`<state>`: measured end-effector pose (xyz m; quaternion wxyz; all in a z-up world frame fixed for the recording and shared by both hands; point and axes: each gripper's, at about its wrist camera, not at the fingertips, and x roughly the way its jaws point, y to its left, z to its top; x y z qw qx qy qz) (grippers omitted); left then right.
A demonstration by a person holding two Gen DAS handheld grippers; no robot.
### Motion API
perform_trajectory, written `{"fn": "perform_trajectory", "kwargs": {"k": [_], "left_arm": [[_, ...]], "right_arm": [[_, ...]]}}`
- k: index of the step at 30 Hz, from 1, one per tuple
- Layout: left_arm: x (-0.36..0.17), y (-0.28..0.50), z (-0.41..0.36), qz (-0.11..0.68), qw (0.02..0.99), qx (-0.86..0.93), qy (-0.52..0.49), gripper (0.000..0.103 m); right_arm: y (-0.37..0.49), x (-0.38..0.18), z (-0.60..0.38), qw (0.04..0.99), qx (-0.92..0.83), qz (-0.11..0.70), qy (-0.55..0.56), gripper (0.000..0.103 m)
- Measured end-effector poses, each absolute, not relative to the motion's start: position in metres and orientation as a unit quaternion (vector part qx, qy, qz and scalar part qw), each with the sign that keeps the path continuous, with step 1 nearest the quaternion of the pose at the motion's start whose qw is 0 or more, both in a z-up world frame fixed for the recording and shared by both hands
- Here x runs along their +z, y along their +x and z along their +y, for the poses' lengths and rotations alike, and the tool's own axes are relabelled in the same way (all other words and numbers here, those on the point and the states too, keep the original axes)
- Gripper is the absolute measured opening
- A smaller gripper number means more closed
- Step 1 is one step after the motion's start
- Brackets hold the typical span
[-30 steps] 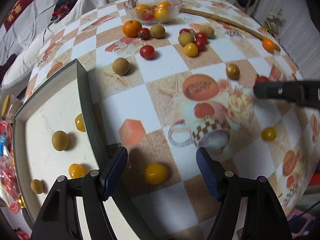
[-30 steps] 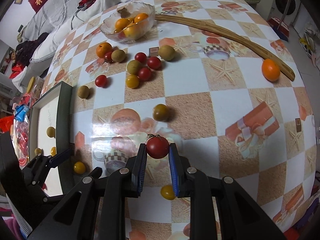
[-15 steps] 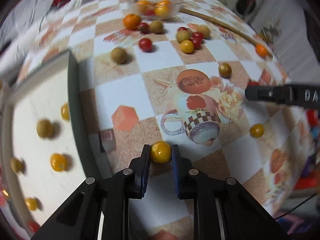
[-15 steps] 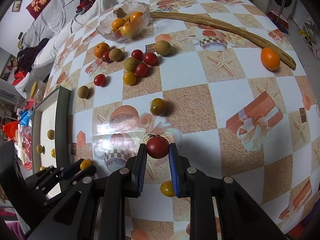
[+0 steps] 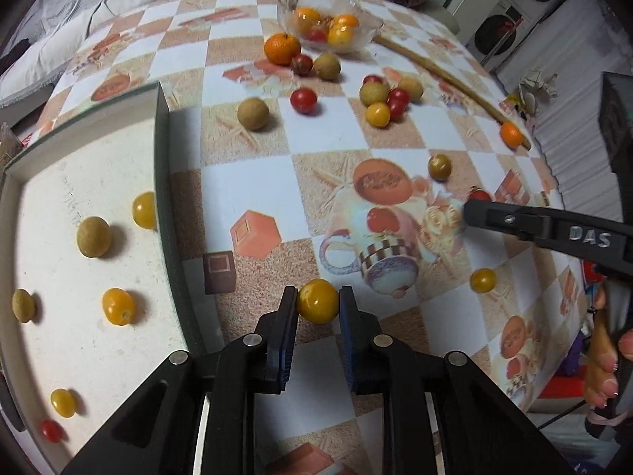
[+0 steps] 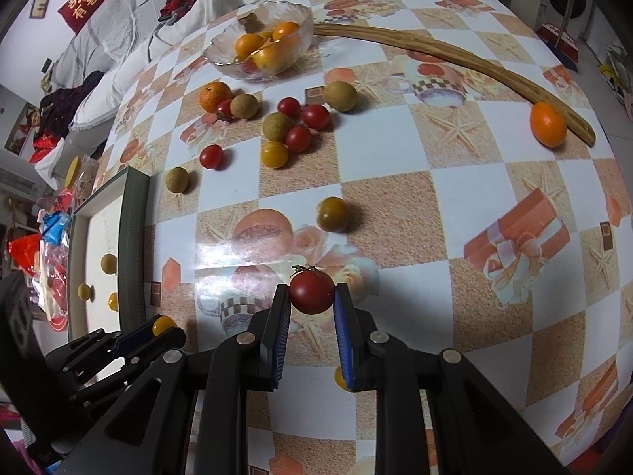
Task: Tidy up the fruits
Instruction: 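Carry both tomatoes over the white tray and open both tools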
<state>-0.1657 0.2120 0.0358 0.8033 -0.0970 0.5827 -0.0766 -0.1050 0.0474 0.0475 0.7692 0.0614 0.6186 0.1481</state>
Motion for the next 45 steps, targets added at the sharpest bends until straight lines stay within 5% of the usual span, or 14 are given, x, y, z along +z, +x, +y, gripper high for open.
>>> {"fn": "perform_trajectory", "kwargs": {"k": [13,24,45], "left_arm": [[0.069,-0.195,0.288,0.547,0.826,-0.004,-0.136,0.022],[0.038,-0.208,0.370,0.554,0.812,0.105,-0.151,0.022],[0.019,-0.203,0.371,0.571,0.802,0.113,-0.134,0.022]], "right_arm": [[-0.104,0.062,0.134,0.757,0.226,0.613,0.017,0.024],[-0.102,0.059,0.242,0.734,0.299,0.609,-0.017,0.024],[-0.078,0.020,0.319,0.722,0.296,0.617,-0.102,0.026]]}}
